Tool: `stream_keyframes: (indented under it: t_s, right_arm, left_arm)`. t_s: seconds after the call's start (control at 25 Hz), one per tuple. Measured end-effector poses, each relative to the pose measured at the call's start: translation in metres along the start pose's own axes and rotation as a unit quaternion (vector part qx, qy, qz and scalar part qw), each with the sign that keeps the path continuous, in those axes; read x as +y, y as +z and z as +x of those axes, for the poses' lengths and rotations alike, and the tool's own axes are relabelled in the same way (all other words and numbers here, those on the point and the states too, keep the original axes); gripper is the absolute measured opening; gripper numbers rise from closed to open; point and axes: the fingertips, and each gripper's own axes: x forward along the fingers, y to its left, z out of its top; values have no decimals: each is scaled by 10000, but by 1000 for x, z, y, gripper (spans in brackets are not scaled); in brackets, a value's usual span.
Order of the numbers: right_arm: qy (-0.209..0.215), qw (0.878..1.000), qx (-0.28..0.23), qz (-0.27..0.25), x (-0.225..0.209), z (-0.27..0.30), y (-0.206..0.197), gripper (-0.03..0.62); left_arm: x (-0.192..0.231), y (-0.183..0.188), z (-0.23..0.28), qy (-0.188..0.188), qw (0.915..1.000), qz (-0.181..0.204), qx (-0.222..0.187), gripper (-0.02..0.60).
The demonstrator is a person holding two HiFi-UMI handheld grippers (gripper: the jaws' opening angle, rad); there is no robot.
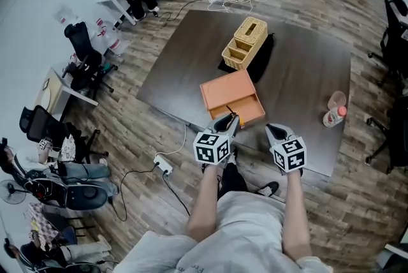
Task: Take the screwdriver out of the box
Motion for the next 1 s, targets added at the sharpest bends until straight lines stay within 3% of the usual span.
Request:
stream_keyframes:
  t_s: [0.36, 1.0]
  right_arm:
    - [-49, 9997, 214, -59, -12, -20, -15, -3]
    - [20, 9997, -105, 226, -16, -27, -10, -3]
  left_arm:
    - [-23, -9, -5, 32, 10000, 59, 13, 132]
    - [-40, -21, 1, -192, 9994, 226, 165, 132]
